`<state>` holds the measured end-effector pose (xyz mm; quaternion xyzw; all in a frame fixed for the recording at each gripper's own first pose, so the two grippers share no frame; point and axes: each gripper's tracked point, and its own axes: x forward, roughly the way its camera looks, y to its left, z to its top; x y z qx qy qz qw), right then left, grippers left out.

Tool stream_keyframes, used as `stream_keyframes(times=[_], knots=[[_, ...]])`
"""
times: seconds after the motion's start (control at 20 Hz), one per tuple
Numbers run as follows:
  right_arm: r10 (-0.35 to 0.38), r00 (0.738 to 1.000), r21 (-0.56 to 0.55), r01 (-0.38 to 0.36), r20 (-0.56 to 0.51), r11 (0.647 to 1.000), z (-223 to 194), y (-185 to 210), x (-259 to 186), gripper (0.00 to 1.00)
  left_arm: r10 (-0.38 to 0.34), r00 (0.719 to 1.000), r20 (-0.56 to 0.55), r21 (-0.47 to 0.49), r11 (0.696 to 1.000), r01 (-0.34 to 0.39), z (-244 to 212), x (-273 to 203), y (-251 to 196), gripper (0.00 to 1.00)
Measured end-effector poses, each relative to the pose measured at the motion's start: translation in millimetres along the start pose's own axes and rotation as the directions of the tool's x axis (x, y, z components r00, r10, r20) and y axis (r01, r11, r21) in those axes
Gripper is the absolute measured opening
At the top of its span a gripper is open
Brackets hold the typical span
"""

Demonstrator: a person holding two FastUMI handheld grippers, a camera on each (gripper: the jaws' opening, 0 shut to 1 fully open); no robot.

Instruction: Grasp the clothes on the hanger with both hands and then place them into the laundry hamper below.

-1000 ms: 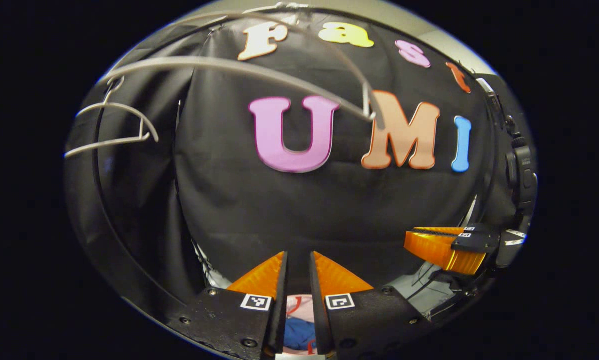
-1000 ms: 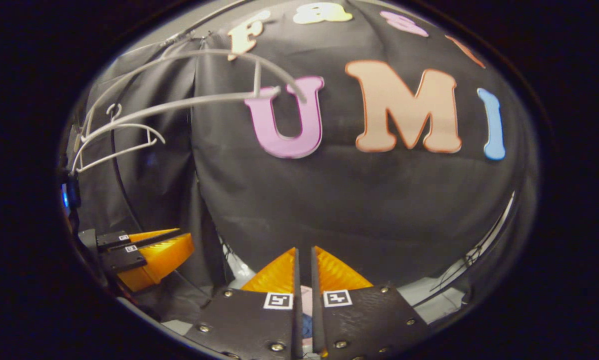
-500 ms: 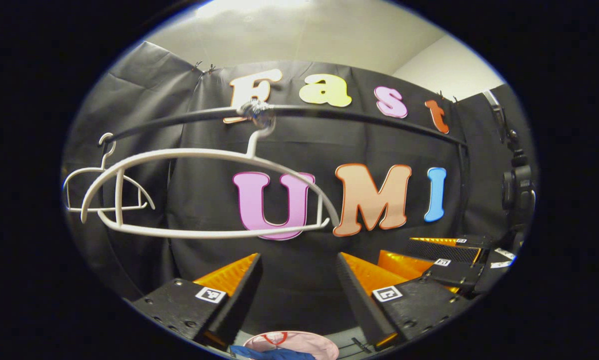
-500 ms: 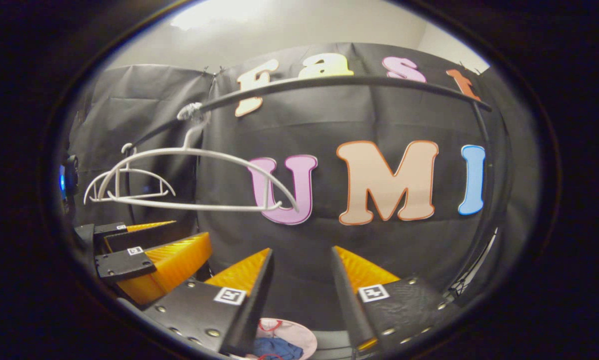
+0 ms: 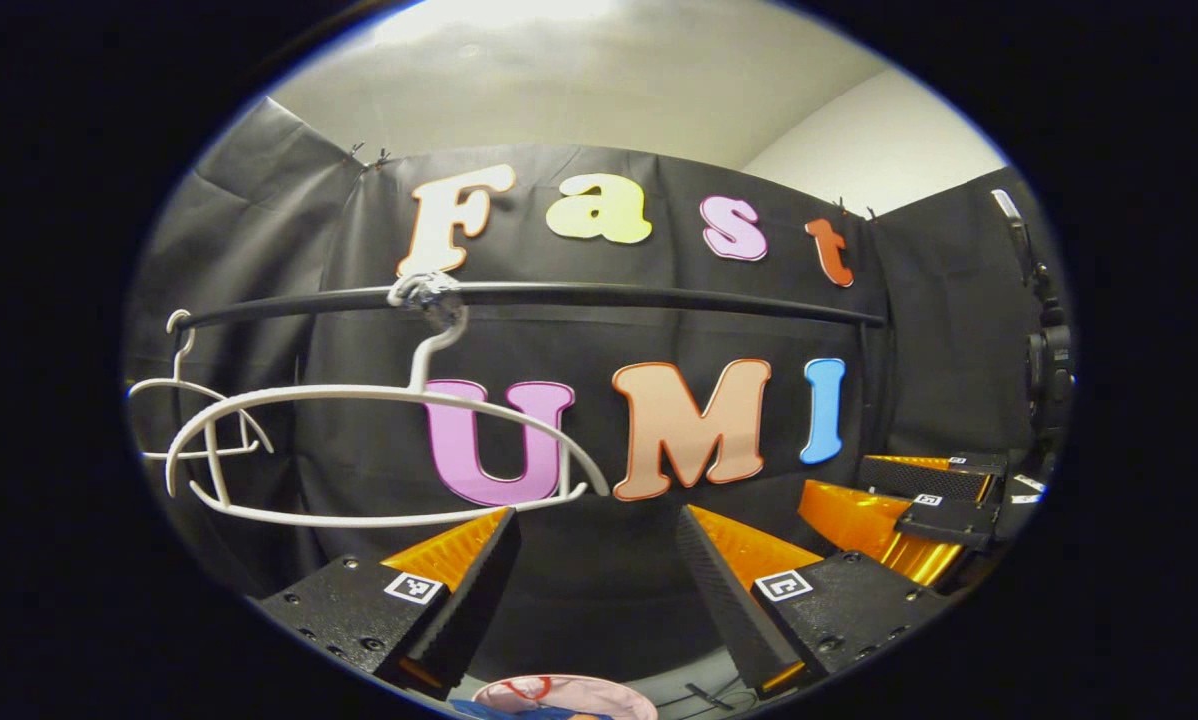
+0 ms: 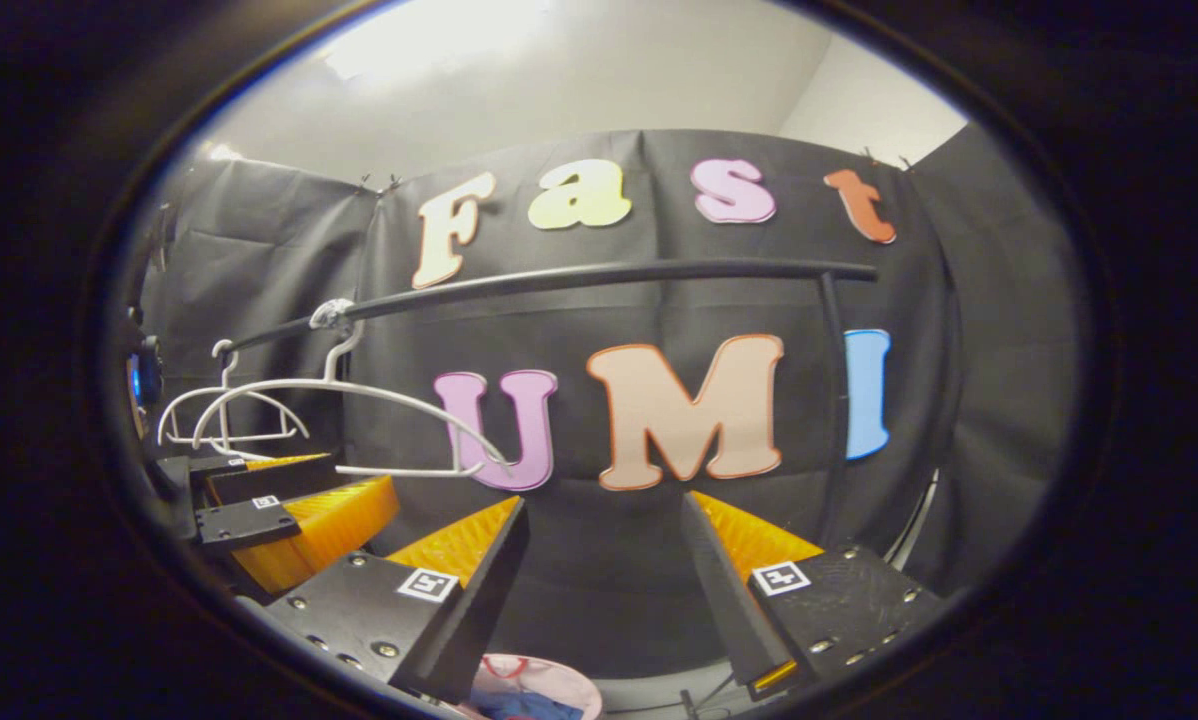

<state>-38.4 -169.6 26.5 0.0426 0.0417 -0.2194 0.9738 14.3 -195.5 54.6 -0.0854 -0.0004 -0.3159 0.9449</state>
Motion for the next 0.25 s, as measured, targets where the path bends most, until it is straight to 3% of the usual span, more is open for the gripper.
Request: stream_keyframes(times=[0.1,0.15,0.25], knots=[[-0.019,1.000,-0.021,0.020,0.022,1.000,10,-26,-7,0.88,-0.004,1.000,0.005,0.004,1.000,0.004,1,5,-18,0.97],[-0.026,0.999,-0.035,0.026,0.026,0.999,13,-40,-11,0.95,-0.007,1.000,-0.001,0.006,1.000,0.007,0,7,-28,0.96],[-0.023,0.999,-0.055,0.025,0.038,0.998,19,-65,-17,0.92,-0.004,1.000,-0.006,0.003,1.000,0.004,-4,9,-53,0.96]])
